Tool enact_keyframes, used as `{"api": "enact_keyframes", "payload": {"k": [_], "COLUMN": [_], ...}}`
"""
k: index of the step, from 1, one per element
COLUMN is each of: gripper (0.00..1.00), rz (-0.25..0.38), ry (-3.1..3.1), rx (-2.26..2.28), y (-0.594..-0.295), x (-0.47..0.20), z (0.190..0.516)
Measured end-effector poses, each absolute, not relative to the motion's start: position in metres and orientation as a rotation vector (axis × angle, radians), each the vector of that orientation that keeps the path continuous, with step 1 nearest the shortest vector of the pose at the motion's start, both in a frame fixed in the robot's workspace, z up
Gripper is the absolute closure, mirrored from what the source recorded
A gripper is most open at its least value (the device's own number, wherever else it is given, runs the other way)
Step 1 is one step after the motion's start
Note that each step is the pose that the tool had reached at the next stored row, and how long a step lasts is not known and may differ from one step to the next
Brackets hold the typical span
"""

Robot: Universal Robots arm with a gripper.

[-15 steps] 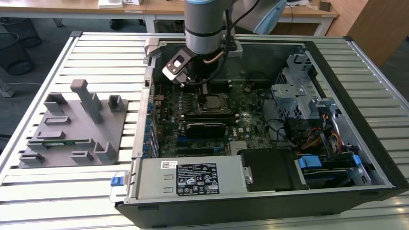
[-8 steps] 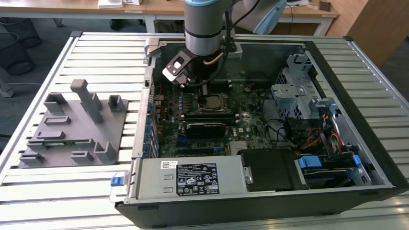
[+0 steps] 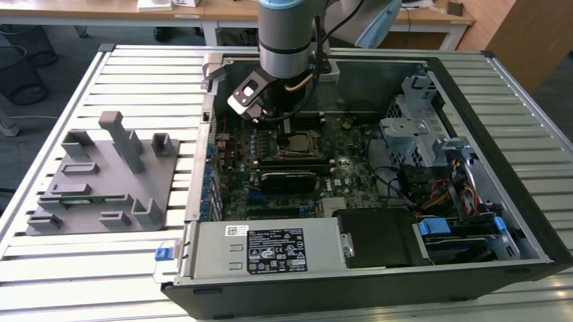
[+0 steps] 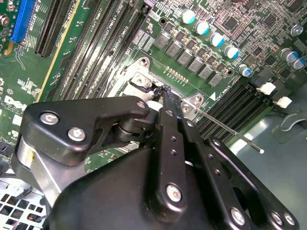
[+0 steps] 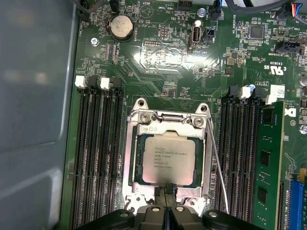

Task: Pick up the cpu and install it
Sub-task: 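Close the cpu cover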

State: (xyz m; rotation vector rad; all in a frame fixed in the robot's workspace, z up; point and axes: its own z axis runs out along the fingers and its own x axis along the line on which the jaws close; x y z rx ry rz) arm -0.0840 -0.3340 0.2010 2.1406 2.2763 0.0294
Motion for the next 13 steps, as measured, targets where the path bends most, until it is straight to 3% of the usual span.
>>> {"api": "enact_keyframes", "payload": {"k": [13], "gripper": [0.89], "rz": [0.030], "ry": [2.276], "rx": [2.141], "y": [-0.334], "x": [-0.084], "z": [0.212]}}
